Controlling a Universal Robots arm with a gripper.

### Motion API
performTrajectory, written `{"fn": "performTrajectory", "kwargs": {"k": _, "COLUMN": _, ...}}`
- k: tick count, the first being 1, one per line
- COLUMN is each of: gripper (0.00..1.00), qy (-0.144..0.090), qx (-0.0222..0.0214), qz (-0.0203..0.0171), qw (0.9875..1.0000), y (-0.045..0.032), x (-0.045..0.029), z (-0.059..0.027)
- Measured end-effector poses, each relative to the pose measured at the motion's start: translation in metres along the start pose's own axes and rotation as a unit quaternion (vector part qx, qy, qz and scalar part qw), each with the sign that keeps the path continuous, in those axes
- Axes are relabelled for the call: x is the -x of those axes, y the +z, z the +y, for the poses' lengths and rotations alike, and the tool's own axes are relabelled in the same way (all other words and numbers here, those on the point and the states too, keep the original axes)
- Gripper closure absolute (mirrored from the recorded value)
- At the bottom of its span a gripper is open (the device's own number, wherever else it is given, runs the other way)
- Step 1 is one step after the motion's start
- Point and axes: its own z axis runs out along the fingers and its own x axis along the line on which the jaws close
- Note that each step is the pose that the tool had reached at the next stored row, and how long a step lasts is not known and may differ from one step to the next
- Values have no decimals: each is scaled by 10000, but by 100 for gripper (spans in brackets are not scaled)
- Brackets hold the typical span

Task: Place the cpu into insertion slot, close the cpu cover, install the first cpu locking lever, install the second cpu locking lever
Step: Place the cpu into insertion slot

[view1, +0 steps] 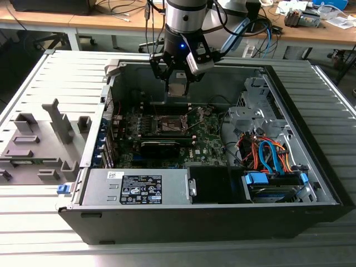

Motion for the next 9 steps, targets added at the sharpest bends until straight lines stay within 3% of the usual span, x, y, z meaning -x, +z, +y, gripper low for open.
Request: {"fn": "performTrajectory", "kwargs": {"k": 9, "gripper": 46, "qy": 31, "qx": 0, "qz": -3, "qw": 10000, "y": 1, "x": 0, "z": 0}}
